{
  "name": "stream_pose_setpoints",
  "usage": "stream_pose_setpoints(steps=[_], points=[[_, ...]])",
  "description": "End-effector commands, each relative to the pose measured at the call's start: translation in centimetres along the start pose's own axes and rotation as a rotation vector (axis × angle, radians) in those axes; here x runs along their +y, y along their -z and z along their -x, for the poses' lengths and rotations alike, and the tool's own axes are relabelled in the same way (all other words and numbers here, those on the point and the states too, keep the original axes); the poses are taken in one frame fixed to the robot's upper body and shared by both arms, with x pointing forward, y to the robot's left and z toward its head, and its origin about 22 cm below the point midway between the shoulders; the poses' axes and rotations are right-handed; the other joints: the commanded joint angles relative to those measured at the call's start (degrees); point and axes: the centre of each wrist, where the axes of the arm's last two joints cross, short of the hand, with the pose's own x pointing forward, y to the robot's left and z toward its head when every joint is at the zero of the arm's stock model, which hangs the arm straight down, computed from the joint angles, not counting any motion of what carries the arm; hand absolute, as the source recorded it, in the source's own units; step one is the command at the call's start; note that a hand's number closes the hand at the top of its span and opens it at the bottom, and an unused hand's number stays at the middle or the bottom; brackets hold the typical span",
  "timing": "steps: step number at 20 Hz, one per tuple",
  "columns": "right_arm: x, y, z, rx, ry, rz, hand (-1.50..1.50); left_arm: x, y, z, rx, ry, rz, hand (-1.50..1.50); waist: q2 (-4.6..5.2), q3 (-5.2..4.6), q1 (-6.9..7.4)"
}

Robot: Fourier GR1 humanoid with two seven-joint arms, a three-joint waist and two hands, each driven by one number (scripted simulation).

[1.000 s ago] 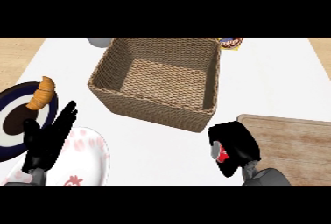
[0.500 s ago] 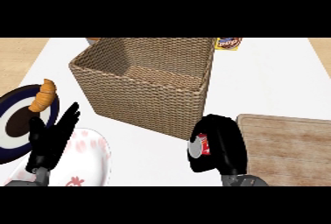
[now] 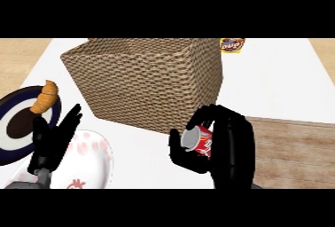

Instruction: Pick the can from the cutting board and place it in the basket

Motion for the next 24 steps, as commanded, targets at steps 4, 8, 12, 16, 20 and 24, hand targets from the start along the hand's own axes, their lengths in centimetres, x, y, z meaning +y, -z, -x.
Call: stream_pose_setpoints(steps=[4, 8, 12, 16, 20, 24], points=[[-0.4, 2.0, -4.7, 0.083, 0.061, 0.174, 1.50, -1.5, -0.7, 3.4, 0.140, -0.006, 0.042, 0.00, 1.49, -1.16, 1.24], [-0.1, 3.2, -6.4, 0.103, 0.037, 0.223, 1.50, -1.2, -0.4, 3.0, 0.134, -0.004, 0.034, 0.00, 1.80, -1.05, 2.07], [-0.2, 5.7, -8.4, 0.154, -0.010, 0.255, 1.50, -1.5, 0.1, 2.3, 0.120, -0.007, 0.047, 0.00, 2.05, -1.00, 2.22], [0.3, 7.9, -10.5, 0.173, -0.052, 0.273, 1.50, -1.9, -0.2, 2.9, 0.123, 0.012, 0.069, 0.00, 2.27, -0.90, 3.12], [1.4, 10.3, -11.0, 0.227, -0.078, 0.265, 1.50, -2.3, 0.1, 2.1, 0.126, -0.016, 0.066, 0.00, 2.55, -0.72, 3.23], [1.9, 12.0, -10.6, 0.282, -0.025, 0.265, 1.50, -2.9, -0.9, 3.8, 0.132, -0.013, 0.073, 0.00, 2.67, -0.67, 3.87]])
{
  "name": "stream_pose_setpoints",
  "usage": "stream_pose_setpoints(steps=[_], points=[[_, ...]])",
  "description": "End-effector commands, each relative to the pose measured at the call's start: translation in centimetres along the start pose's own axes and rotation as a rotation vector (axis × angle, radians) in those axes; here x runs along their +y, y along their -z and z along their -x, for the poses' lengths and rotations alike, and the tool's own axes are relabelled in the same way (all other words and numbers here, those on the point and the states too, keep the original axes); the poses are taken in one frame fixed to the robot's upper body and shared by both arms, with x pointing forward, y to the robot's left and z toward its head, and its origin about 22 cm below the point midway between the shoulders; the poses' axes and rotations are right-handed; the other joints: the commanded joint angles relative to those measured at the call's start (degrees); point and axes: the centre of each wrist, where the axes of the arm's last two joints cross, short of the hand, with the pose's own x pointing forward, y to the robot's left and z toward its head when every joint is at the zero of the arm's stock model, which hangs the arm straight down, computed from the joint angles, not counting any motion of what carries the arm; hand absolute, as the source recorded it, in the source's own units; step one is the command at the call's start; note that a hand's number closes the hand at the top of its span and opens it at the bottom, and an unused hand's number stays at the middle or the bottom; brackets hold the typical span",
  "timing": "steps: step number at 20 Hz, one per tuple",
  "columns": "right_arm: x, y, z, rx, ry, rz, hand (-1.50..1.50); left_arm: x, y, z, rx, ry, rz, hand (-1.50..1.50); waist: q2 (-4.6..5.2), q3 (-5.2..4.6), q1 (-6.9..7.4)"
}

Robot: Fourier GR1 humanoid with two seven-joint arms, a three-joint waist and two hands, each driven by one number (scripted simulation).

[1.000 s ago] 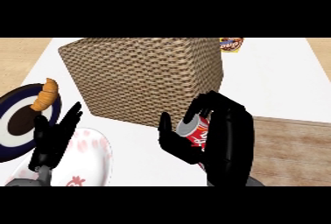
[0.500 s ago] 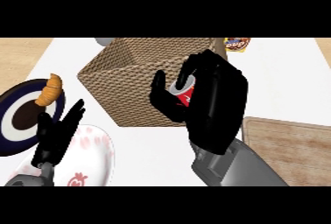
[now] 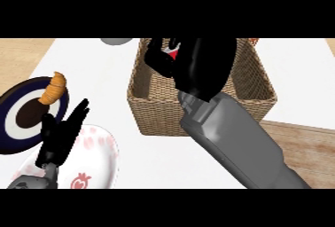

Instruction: Pick the can from the cutting board and place it in the basket

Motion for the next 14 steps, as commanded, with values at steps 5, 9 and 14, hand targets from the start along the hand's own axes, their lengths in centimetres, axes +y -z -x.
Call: stream_pose_setpoints(steps=[5, 9, 14], points=[[1.2, 2.2, -0.3, 0.296, 0.211, -0.017, 1.50, -0.5, -0.9, 4.0, 0.172, -0.015, 0.039, 0.00, 1.05, -0.81, 0.34], [3.0, 3.0, 1.6, 0.315, 0.238, -0.010, 1.50, -1.6, -0.7, 4.0, 0.173, -0.036, 0.019, 0.00, 1.22, -0.74, -0.65], [5.3, 2.2, 2.8, 0.307, 0.245, -0.016, 1.50, -0.7, -1.1, 4.4, 0.176, -0.032, -0.006, 0.00, 0.87, -0.76, -0.86]])
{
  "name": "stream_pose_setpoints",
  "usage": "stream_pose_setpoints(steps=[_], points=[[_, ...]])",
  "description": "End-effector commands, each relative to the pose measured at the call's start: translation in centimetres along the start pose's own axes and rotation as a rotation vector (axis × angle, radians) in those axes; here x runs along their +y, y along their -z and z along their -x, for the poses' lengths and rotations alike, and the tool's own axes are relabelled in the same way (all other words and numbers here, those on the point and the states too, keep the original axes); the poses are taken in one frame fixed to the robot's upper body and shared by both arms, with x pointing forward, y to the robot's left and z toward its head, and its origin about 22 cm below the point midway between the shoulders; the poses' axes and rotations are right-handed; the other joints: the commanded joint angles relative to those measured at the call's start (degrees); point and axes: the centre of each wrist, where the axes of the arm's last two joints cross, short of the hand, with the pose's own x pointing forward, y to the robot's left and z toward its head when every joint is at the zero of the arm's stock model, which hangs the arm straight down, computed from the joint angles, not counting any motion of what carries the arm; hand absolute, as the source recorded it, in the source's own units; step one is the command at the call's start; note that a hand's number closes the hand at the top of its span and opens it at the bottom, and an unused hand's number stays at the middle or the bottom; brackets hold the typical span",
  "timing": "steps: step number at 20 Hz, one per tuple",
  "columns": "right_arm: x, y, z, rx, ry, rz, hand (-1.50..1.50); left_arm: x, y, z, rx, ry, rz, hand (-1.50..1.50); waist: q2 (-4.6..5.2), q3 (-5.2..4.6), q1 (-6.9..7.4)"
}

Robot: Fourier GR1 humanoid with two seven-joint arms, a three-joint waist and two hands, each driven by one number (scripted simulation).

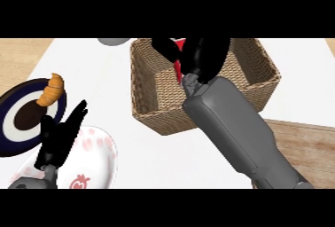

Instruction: Pick the can from the cutting board and place it in the basket

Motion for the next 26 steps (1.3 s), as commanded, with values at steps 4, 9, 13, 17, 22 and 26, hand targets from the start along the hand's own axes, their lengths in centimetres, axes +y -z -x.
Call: stream_pose_setpoints(steps=[4, 9, 13, 17, 22, 26], points=[[3.3, 0.3, 2.5, 0.251, -0.151, 0.054, 1.50, -0.5, -1.4, 4.4, 0.189, -0.036, -0.008, 0.00, -0.23, -1.21, -2.34], [4.7, -0.8, 2.7, 0.183, -0.222, 0.032, -1.50, -0.4, -1.8, 5.1, 0.194, -0.034, -0.014, 0.00, -0.43, -1.15, -3.24], [4.4, -0.7, 1.4, 0.159, -0.156, 0.052, -1.50, -0.9, -2.5, 5.9, 0.184, -0.048, -0.008, 0.00, -0.43, -1.16, -2.99], [3.4, -0.5, 0.9, 0.150, -0.075, 0.080, -1.50, 0.1, -2.1, 5.5, 0.210, -0.066, -0.037, 0.00, -0.70, -1.12, -4.55], [2.1, 0.4, 1.6, 0.204, 0.040, 0.136, -1.50, 0.3, -2.6, 6.3, 0.213, -0.074, -0.067, 0.00, -0.83, -1.12, -5.82], [1.2, -0.2, 3.3, 0.231, 0.047, 0.172, -1.50, 1.2, -2.4, 5.7, 0.230, -0.072, -0.071, 0.00, -1.32, -1.08, -7.83]])
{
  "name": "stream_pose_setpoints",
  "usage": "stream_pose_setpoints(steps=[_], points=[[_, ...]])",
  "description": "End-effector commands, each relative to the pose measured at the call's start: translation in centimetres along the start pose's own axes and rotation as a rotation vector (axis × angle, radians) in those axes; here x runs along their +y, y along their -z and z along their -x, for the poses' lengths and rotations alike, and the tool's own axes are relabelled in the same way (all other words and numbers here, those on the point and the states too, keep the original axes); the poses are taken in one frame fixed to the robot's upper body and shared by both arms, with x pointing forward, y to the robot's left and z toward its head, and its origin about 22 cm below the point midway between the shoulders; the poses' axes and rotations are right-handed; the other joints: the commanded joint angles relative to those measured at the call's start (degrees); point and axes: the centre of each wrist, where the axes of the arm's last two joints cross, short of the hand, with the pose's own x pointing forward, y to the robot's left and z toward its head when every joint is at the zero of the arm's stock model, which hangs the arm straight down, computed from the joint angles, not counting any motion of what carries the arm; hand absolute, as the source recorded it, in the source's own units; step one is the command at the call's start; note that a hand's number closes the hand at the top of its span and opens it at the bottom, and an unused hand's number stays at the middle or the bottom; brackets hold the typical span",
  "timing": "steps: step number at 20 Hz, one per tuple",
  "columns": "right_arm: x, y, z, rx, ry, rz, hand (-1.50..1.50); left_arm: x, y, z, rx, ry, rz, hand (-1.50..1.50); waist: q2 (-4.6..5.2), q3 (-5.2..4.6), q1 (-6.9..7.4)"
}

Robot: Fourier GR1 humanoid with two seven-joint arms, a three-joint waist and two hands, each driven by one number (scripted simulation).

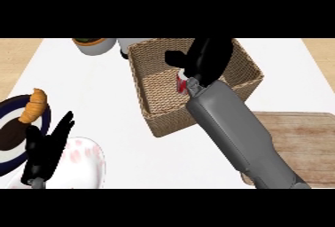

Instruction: Pick the can from the cutting board and place it in the basket

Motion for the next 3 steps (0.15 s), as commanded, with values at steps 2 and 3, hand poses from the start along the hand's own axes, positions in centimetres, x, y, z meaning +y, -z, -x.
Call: stream_pose_setpoints(steps=[2, 3], points=[[-2.2, 0.2, 0.8, 0.213, 0.082, 0.064, -1.50, -0.5, -2.1, 5.4, 0.189, -0.041, 0.002, 0.00, -0.18, -1.47, -1.96], [-2.7, -0.3, 1.2, 0.228, 0.089, 0.052, -1.50, -0.4, -1.8, 5.0, 0.172, -0.046, -0.005, 0.00, -0.23, -1.47, -2.26]])
